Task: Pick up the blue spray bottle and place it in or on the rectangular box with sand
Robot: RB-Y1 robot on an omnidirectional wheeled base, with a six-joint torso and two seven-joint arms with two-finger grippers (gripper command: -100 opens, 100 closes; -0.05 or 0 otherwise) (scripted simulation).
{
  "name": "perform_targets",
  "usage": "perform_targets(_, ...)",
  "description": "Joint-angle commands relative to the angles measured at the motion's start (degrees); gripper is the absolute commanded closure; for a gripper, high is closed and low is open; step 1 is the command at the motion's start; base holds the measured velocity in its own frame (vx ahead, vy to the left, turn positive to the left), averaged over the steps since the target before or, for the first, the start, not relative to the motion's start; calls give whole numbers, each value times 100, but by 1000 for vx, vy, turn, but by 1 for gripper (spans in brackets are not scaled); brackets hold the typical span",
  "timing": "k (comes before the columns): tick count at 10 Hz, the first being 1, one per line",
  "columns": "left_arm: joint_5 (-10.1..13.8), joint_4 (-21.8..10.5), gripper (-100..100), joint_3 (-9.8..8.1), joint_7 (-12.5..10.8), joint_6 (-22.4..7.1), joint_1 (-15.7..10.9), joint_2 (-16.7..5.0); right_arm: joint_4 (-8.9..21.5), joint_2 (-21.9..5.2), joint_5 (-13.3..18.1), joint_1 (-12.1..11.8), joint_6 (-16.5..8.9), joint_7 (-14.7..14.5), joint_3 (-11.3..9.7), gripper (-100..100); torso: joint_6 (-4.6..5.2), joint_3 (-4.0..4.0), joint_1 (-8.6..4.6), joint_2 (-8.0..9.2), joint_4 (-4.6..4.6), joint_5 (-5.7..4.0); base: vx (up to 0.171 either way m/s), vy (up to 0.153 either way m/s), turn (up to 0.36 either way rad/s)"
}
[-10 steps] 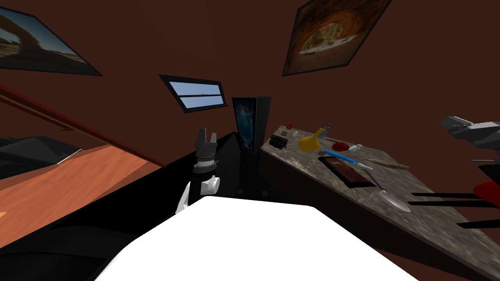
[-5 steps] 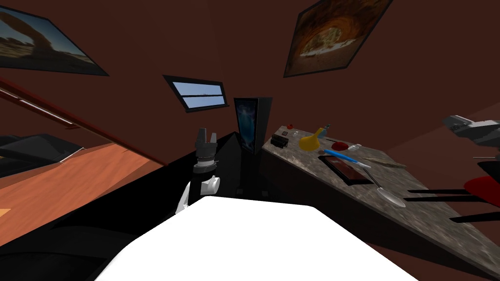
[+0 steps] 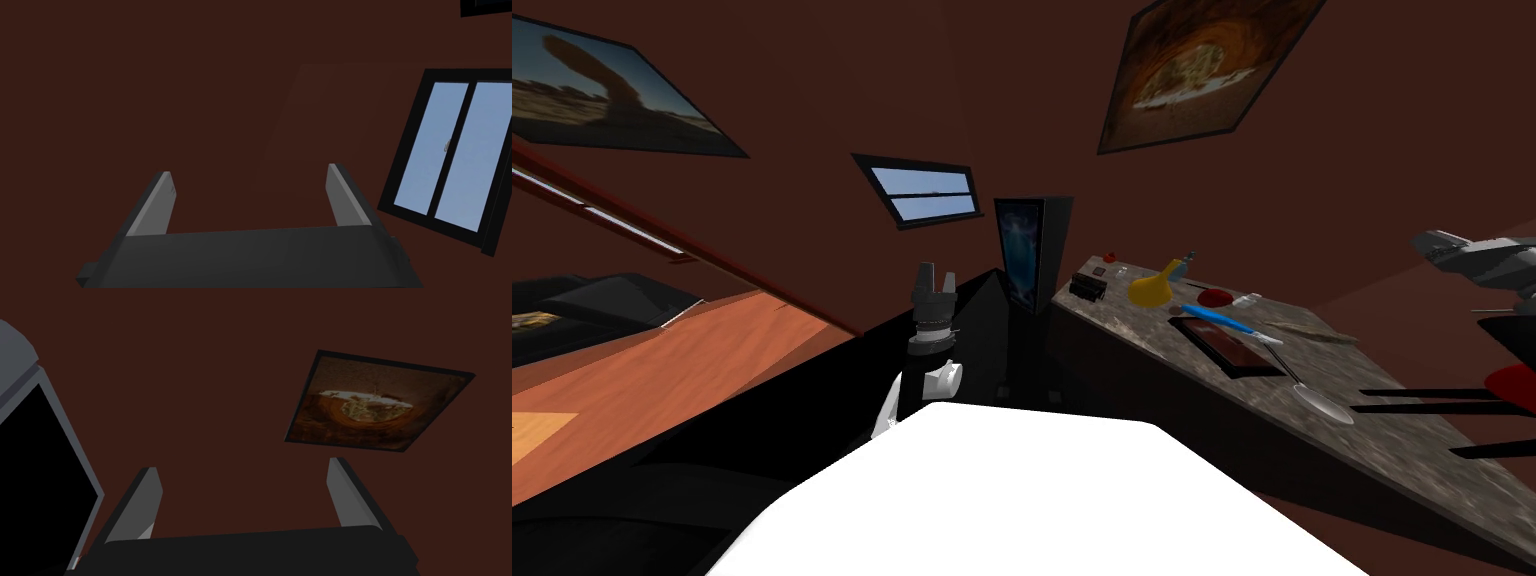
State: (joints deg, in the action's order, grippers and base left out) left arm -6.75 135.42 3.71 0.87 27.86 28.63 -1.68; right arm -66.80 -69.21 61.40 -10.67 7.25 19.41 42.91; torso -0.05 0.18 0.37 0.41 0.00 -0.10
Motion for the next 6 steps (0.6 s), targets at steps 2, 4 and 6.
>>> perform_targets(2,0,0,0,0,0,0,1,0,477,21,464,480,232,12,-47,-100,3,-3,-13,-7,0,-2,-44,34,-11)
perform_targets(4,0,0,0,-1,0,0,1,-1,828,21,809,822,232,12,-47,-100,2,-19,-39,-34,-7,-9,10,-11,2)
perform_targets(6,0,0,0,-1,0,0,1,-1,1057,21,873,1221,232,12,-47,-100,1,-24,-44,-41,-9,-11,5,-5,1)
